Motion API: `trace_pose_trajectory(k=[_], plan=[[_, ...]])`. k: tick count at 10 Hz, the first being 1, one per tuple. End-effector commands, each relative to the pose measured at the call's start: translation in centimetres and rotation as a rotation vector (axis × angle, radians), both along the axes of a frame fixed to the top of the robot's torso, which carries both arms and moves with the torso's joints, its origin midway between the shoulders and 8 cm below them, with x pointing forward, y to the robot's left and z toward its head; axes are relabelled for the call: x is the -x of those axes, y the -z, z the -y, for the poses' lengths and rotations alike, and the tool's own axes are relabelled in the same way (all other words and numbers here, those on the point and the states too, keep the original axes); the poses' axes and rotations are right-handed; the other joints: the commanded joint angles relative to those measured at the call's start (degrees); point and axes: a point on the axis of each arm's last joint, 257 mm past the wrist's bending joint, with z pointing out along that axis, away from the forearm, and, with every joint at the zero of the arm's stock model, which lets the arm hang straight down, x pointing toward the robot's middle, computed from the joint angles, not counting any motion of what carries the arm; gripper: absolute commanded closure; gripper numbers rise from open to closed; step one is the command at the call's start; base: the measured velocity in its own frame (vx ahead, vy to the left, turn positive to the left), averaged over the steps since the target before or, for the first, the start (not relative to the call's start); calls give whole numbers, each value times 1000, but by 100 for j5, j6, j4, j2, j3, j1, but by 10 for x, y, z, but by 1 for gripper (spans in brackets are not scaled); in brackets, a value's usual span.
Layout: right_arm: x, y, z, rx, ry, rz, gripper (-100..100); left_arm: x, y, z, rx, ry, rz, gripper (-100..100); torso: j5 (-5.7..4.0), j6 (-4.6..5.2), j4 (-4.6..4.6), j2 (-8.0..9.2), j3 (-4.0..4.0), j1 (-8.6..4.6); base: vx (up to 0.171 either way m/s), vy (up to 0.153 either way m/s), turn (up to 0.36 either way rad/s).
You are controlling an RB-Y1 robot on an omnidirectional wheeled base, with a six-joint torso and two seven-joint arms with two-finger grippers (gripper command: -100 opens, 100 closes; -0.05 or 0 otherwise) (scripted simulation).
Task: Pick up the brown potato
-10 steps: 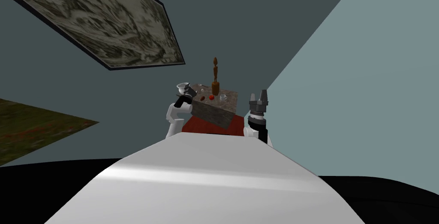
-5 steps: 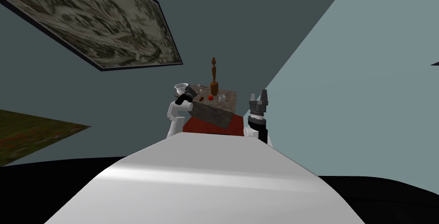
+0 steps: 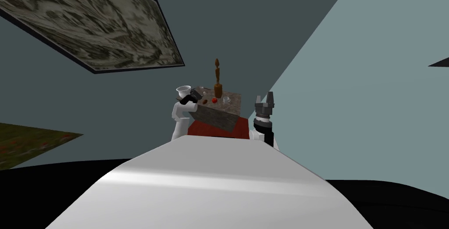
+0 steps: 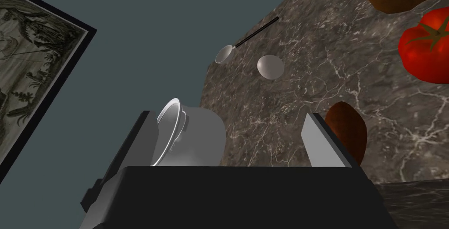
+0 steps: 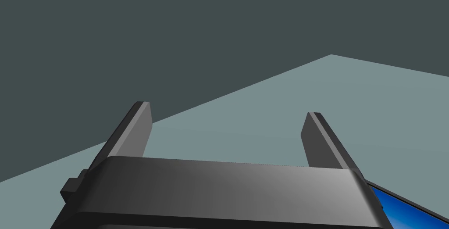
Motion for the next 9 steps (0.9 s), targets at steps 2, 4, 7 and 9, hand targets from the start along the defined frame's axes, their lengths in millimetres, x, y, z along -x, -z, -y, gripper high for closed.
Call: trace_pose_trajectory(k=[2, 4, 7, 9], plan=[[0, 0, 0, 0, 0, 0, 0, -1, 16, -3, 56, -23, -63, -100, 0, 2, 0, -3, -1, 2, 26, 26, -67], [0, 0, 0, 0, 0, 0, 0, -2, 28, -5, 102, -43, -113, -100, 1, 1, -1, -2, -1, 7, 25, 34, -58], [0, 0, 0, 0, 0, 0, 0, 0, 43, -8, 148, -67, -175, -100, 0, 1, 0, -3, -1, 0, 25, 19, -38], [0, 0, 0, 0, 0, 0, 0, 1, 54, -9, 189, -86, -219, -100, 2, 0, -2, -7, -4, 10, 39, 43, -53]])
